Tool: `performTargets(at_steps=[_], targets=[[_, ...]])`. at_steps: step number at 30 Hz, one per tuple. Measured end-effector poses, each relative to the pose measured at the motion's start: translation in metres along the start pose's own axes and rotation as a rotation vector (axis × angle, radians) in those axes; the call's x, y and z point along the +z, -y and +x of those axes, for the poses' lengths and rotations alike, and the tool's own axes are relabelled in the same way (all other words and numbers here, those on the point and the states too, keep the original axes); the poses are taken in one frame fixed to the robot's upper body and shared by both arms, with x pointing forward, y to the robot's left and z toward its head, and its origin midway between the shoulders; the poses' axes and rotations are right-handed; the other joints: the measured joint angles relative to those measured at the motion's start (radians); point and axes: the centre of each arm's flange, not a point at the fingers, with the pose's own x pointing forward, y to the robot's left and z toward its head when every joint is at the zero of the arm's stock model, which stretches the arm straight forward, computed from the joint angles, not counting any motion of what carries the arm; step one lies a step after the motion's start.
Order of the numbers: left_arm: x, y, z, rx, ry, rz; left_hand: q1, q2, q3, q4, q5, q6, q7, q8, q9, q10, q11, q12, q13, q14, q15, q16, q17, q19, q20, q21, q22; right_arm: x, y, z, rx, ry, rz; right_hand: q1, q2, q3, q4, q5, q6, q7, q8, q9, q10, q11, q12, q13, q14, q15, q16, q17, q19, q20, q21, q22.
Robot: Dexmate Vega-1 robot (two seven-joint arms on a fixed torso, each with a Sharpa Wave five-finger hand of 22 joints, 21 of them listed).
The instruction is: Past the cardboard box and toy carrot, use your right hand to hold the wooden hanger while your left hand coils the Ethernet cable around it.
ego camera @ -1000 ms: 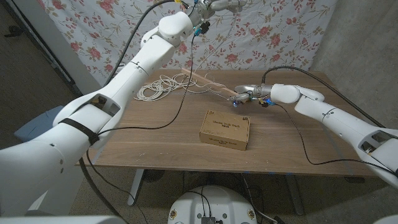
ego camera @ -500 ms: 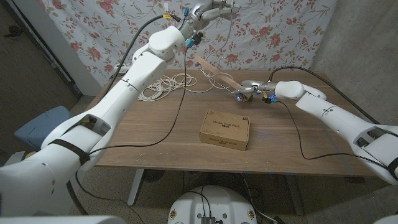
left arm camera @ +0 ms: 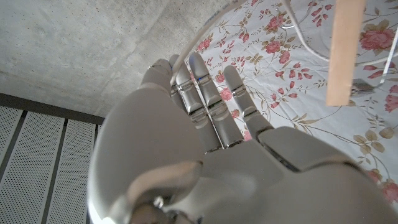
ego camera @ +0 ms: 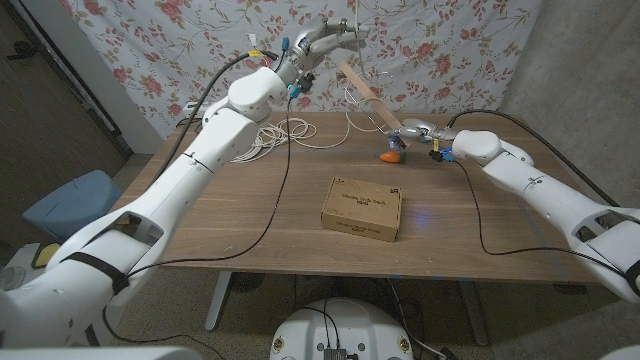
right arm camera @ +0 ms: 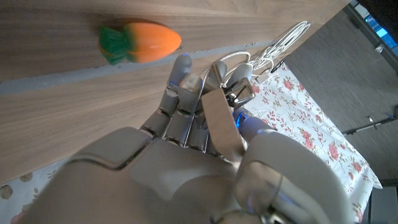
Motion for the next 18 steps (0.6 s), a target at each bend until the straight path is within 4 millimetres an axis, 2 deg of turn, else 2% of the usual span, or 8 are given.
performTargets(at_steps=[18], targets=[[-0.047, -0.009, -0.043, 0.152, -0.139, -0.071, 0.002, 0.0, -0.004, 0.004, 0.0, 0.002, 0.001, -0.001, 0.0, 0.0, 0.0, -0.011, 0.006, 0.003, -0.003, -0.008, 0.005, 0.0, 0.0, 0.011, -0.009, 0.006, 0.016, -0.024, -0.18, 0.177, 0.064, 0.0, 0.0, 0.0, 0.0, 0.0, -0.001, 0.001, -0.003, 0.002, 0.0, 0.0, 0.0, -0.017, -0.002, -0.002, 0.0, 0.0, -0.008, -0.008, 0.0, 0.001]])
